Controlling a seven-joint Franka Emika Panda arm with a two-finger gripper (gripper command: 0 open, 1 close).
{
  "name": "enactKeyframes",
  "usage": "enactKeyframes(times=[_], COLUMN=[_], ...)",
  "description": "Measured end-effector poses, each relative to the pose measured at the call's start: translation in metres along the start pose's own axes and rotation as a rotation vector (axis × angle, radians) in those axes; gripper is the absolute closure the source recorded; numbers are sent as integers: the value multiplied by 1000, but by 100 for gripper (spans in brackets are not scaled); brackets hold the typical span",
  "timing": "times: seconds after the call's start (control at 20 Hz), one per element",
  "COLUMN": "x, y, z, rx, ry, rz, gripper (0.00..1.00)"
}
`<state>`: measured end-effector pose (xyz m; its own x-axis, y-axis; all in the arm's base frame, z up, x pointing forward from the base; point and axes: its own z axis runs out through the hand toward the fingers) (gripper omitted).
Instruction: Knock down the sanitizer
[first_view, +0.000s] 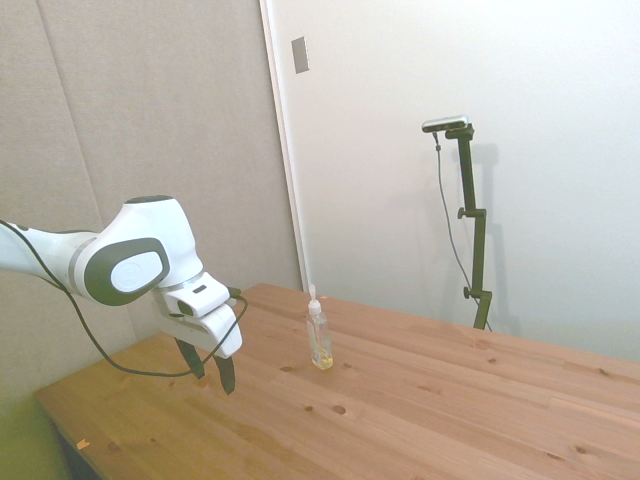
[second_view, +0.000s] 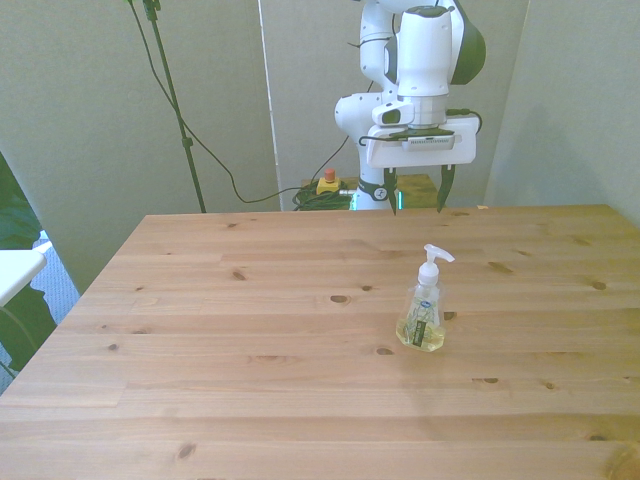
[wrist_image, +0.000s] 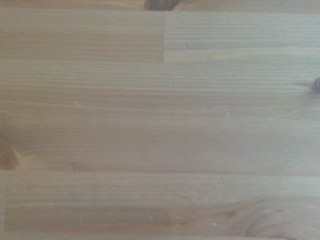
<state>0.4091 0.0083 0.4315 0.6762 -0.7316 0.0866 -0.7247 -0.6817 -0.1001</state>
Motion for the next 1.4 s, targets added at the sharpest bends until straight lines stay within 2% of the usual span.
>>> enactKeyframes(times=[0.15, 0.2, 0.45, 0.85, 1.1, 1.4], x=[1, 3, 34, 97, 112, 125], y=[-1, -3, -33, -99, -98, -111], z=[1, 1, 4, 16, 41, 52], rx=[-1, 1, 16, 1, -31, -32], ry=[-2, 0, 17, 57, 47, 53], rz=[3, 10, 66, 146, 174, 198], gripper=[0, 100, 100, 100, 100, 100])
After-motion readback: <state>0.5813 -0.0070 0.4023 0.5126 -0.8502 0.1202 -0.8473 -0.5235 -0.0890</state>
